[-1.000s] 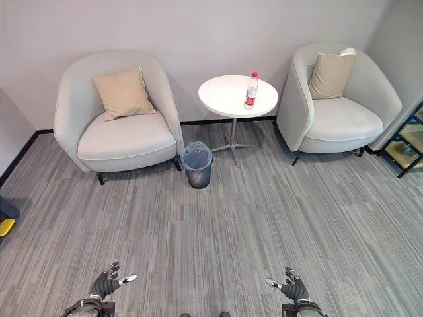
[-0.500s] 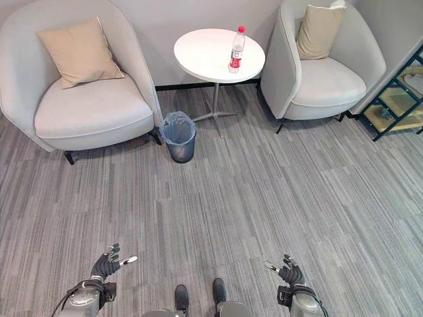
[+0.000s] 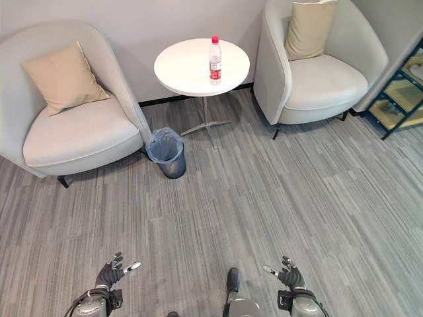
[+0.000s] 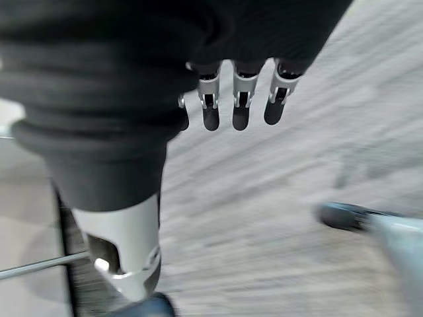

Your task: Gather garbage on tea table into small bin, then transfer packed bag to large trash can.

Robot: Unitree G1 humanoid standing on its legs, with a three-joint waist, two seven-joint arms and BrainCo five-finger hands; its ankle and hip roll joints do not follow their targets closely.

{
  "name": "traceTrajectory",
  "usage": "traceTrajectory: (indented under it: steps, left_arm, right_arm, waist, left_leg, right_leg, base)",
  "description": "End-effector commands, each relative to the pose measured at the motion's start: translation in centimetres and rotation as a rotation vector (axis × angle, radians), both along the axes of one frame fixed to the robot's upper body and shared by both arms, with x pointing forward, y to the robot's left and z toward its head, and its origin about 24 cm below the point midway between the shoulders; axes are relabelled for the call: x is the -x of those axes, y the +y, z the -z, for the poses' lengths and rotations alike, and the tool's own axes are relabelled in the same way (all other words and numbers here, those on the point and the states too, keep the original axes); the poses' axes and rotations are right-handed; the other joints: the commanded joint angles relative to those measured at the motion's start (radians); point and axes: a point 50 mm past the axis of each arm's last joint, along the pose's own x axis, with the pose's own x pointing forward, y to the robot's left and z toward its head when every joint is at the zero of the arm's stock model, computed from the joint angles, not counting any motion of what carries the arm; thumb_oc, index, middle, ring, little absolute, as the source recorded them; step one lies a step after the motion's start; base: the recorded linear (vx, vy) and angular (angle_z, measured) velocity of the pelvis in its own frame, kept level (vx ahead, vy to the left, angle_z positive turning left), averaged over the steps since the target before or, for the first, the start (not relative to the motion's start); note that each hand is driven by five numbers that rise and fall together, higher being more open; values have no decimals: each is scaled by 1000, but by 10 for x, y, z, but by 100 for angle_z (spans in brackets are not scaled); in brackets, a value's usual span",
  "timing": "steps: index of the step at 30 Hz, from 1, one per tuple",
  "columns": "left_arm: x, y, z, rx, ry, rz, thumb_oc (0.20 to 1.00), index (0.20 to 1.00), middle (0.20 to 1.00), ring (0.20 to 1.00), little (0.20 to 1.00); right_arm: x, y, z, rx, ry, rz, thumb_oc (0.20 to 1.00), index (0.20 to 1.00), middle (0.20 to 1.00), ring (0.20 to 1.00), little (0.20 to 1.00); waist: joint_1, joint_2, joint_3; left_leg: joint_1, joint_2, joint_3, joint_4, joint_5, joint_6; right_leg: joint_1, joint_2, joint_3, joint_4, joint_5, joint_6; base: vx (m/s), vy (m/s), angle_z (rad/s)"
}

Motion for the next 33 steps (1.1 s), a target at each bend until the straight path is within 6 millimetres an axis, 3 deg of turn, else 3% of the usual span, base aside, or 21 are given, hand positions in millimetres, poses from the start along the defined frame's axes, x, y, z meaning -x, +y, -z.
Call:
traceTrajectory:
  steps: [1,3,5,6,9,11,14,16,17,19,20,22,24,26,31,33]
  left_arm:
    - [-27,5,-19,-34,-109,63,1000,1000,1000,1000,1000]
    - [-30,3,-20,-35,-114,74,1000,1000,1000,1000,1000]
    - [-32,1,-21,-37,-118,93,1000,1000,1000,1000,1000]
    - [-33,0,-22,-43,-118,110,1000,1000,1000,1000,1000]
    - [-32,2,-21,-50,-111,110,1000,1000,1000,1000,1000]
    - [-29,4,-20,-53,-100,98,1000,1000,1000,1000,1000]
    - [-17,9,-16,-57,-73,76,1000,1000,1000,1000,1000]
    - [-13,13,-15,-68,-61,81,1000,1000,1000,1000,1000]
    - [-15,15,-17,-73,-67,82,1000,1000,1000,1000,1000]
    - [-17,18,-19,-81,-79,77,1000,1000,1000,1000,1000]
    - [-19,21,-21,-88,-88,68,1000,1000,1000,1000,1000]
    - [-19,23,-21,-85,-87,48,1000,1000,1000,1000,1000]
    - [-17,22,-18,-79,-71,44,1000,1000,1000,1000,1000]
    - [-17,22,-16,-77,-65,39,1000,1000,1000,1000,1000]
    - [-17,21,-16,-83,-67,33,1000,1000,1000,1000,1000]
    - [-12,20,-12,-81,-50,41,1000,1000,1000,1000,1000]
  right_arm:
    - [-9,-8,-10,40,-59,-5,1000,1000,1000,1000,1000]
    - [-10,-8,-10,42,-55,-7,1000,1000,1000,1000,1000]
    - [-11,-9,-11,44,-56,-16,1000,1000,1000,1000,1000]
    - [-12,-10,-12,47,-58,-19,1000,1000,1000,1000,1000]
    - [-11,-8,-9,49,-45,-16,1000,1000,1000,1000,1000]
    - [-8,-5,-5,45,-25,-11,1000,1000,1000,1000,1000]
    - [-3,1,-1,46,-1,-36,1000,1000,1000,1000,1000]
    - [-7,11,1,21,2,-62,1000,1000,1000,1000,1000]
    - [-10,13,0,16,-7,-70,1000,1000,1000,1000,1000]
    - [-17,16,-2,12,-25,-81,1000,1000,1000,1000,1000]
    - [-22,18,-6,13,-47,-98,1000,1000,1000,1000,1000]
    - [-31,19,-12,33,-69,-130,1000,1000,1000,1000,1000]
    - [-33,19,-14,42,-74,-140,1000,1000,1000,1000,1000]
    - [-34,19,-14,46,-74,-148,1000,1000,1000,1000,1000]
    - [-31,16,-15,64,-69,-159,1000,1000,1000,1000,1000]
    - [-24,14,-13,67,-57,-162,1000,1000,1000,1000,1000]
  waist:
    - [-13,-19,-2]
    - [-9,-22,4]
    - [2,-32,7]
    - [18,-49,12]
    - [44,-50,17]
    - [65,-46,17]
    - [89,-53,-4]
    - [107,-84,-25]
    - [110,-88,-28]
    - [112,-86,-36]
    - [114,-86,-36]
    - [96,-55,-13]
    - [70,-41,16]
    - [56,-38,33]
    - [22,-35,47]
    - [16,-41,27]
  left_leg:
    - [-15,-36,1,89,31,-21]
    - [-37,-43,-4,90,16,-9]
    - [-83,-77,-18,60,-20,11]
    - [-183,-113,-3,-4,-36,29]
    - [-255,-126,9,-75,47,22]
    - [-298,-124,53,-139,117,15]
    - [-307,-125,66,-160,128,34]
    - [-307,-136,104,-90,72,69]
    - [-303,-140,110,-84,56,78]
    - [-296,-141,116,-87,36,91]
    - [-276,-154,117,-89,15,105]
    - [-174,-151,100,-135,-29,115]
    - [-104,-152,83,-139,-61,115]
    - [-67,-157,70,-132,-82,112]
    - [15,-170,14,-120,-131,92]
    - [58,-165,-17,-114,-163,75]
  right_leg:
    - [17,-4,34,67,-207,50]
    - [30,-4,36,63,-218,48]
    - [48,-6,41,57,-230,51]
    - [79,-13,43,51,-252,56]
    - [123,10,63,46,-273,55]
    - [171,35,86,41,-294,53]
    - [248,44,155,43,-331,57]
    - [251,-24,178,96,-340,101]
    - [237,-33,180,132,-333,112]
    - [198,-38,187,194,-321,132]
    - [163,-45,185,234,-285,152]
    - [9,-59,102,219,-243,140]
    - [-66,-80,47,174,-201,137]
    - [-105,-90,40,142,-173,145]
    - [-167,-103,104,119,-118,171]
    - [-141,-110,121,127,-96,160]
  base:
    - [129,-180,17]
    - [112,-133,4]
    - [203,-112,8]
    - [303,-125,-9]
    - [267,-59,30]
    - [436,45,-15]
    - [580,196,-63]
    - [538,310,-90]
    - [424,278,-65]
    - [198,126,-52]
    - [273,104,-15]
    - [390,82,-64]
    - [350,-27,-54]
    - [295,-55,45]
    - [338,-123,76]
    - [393,-219,91]
